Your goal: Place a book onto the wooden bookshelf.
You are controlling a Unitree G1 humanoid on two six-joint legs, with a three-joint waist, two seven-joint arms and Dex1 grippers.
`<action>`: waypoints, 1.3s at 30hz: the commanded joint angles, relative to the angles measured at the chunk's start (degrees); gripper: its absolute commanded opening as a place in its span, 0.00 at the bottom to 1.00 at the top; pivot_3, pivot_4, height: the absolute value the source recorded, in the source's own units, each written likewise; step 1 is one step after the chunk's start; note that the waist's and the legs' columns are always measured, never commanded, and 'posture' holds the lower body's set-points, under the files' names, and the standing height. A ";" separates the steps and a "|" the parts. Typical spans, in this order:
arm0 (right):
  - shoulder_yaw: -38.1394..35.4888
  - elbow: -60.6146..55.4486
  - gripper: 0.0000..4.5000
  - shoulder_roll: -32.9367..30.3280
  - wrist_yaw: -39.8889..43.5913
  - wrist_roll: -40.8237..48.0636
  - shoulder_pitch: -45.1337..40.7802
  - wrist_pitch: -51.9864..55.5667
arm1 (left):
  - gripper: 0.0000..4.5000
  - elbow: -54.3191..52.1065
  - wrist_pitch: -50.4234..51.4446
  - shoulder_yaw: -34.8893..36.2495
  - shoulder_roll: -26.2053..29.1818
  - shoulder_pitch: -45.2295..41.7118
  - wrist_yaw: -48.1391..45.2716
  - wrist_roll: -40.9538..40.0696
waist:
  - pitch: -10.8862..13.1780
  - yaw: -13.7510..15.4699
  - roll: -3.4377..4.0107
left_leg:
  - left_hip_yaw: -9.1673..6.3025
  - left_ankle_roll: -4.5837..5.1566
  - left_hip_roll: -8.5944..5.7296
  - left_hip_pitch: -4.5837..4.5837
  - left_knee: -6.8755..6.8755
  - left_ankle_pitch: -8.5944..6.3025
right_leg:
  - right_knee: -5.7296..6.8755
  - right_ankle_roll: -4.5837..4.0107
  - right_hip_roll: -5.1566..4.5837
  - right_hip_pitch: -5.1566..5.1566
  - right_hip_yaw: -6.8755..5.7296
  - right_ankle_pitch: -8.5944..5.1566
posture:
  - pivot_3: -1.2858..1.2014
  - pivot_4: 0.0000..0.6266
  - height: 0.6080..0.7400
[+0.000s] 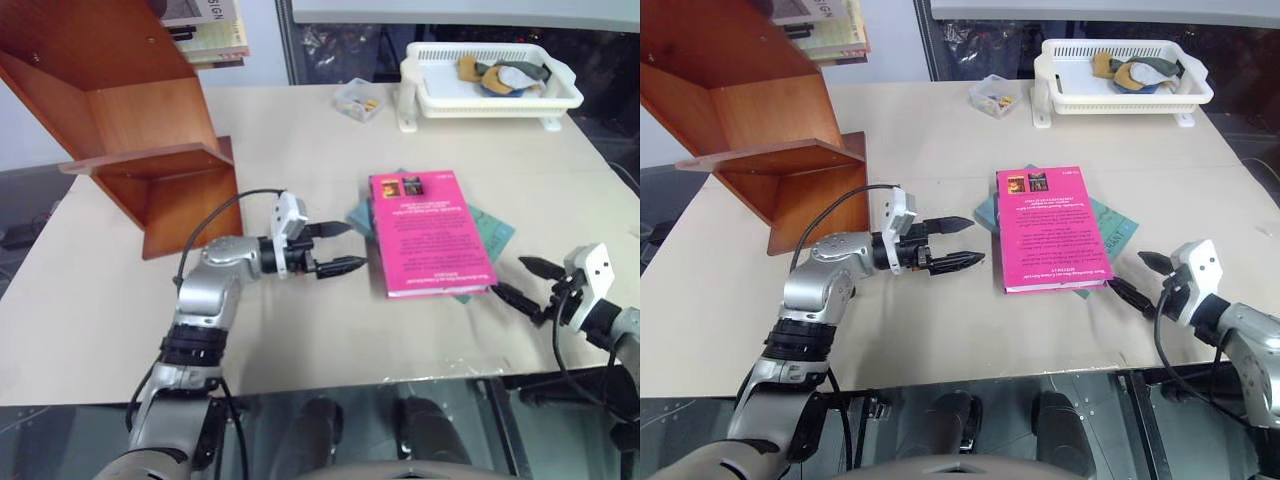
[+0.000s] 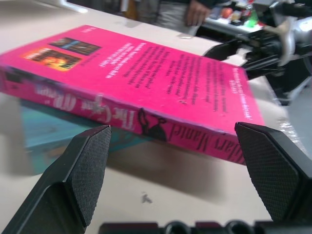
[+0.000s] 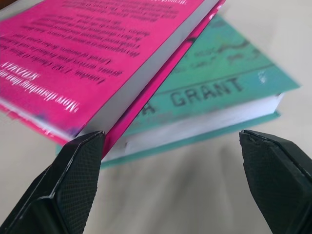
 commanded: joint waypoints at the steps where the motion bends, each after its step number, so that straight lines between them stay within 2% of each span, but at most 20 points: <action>1: -1.83 -4.55 1.00 -2.28 4.29 4.06 2.20 2.27 | 0.99 -6.15 -0.51 0.15 2.43 2.14 1.18 -0.94 | 0.00 -0.01 0.01 | 0.01 0.00 0.00 0.00 -0.02 0.00 | -0.01 0.00 -0.04 0.00 0.01 0.00 | 0.52 0.24 1.00; 5: -0.99 -5.10 1.00 -2.87 4.23 4.05 1.96 3.00 | 0.99 -7.81 -0.04 0.34 4.46 4.55 2.56 -1.42 | 0.00 -0.13 0.01 | 0.02 0.00 0.04 0.02 -0.05 0.00 | -0.02 0.00 -0.12 0.00 0.02 0.00 | 0.52 0.24 1.00; 9: 2.67 -1.57 1.00 -1.37 1.04 -1.27 -1.91 0.28 | 0.99 -8.62 0.28 0.34 4.73 4.99 3.91 -2.31 | 0.00 -0.20 0.00 | 0.06 0.00 0.06 0.08 -0.04 0.00 | -0.01 0.00 -0.08 0.03 0.02 0.00 | 0.52 0.24 1.00; 13: 4.43 -0.28 1.00 -0.18 0.06 -2.66 -3.92 0.15 | 0.99 -9.32 0.51 0.21 5.25 5.27 4.95 -2.86 | 0.00 -0.06 0.01 | 0.05 -0.01 0.06 0.06 -0.04 0.00 | -0.01 -0.01 0.05 0.02 -0.01 -0.01 | 0.52 0.24 1.00; 28: 3.96 8.84 1.00 -1.27 -4.85 -9.01 -7.49 -4.42 | 0.99 -10.50 0.61 -0.12 6.97 6.89 6.74 -3.48 | 0.00 -0.06 0.01 | 0.06 0.00 0.05 0.06 -0.05 0.00 | -0.07 0.00 0.01 0.05 0.01 0.00 | 0.52 0.24 1.00; 33: 0.59 7.18 1.00 -3.41 -1.24 -5.08 -7.78 -4.34 | 0.99 -10.41 0.46 -0.06 7.19 7.07 7.09 -3.52 | 0.00 0.11 0.01 | 0.06 0.00 0.04 0.06 -0.05 0.00 | -0.08 0.00 0.02 0.05 0.00 0.00 | 0.52 0.24 1.00; 35: -1.03 4.74 1.00 -5.41 2.19 -1.93 -7.21 -2.54 | 0.99 -10.35 0.38 0.00 7.32 7.09 7.12 -3.51 | 0.01 0.10 0.02 | 0.06 0.00 0.04 0.05 -0.05 0.00 | -0.08 -0.01 0.01 0.04 0.00 0.00 | 0.52 0.24 1.00; 39: -3.06 4.58 1.00 -10.35 5.91 -1.05 -6.78 -0.76 | 0.99 -10.37 0.36 0.14 7.55 7.14 7.33 -3.55 | 0.05 -0.04 0.09 | 0.06 0.00 0.06 0.04 -0.10 0.00 | -0.12 -0.01 -0.03 0.03 0.01 0.00 | 0.52 0.24 1.00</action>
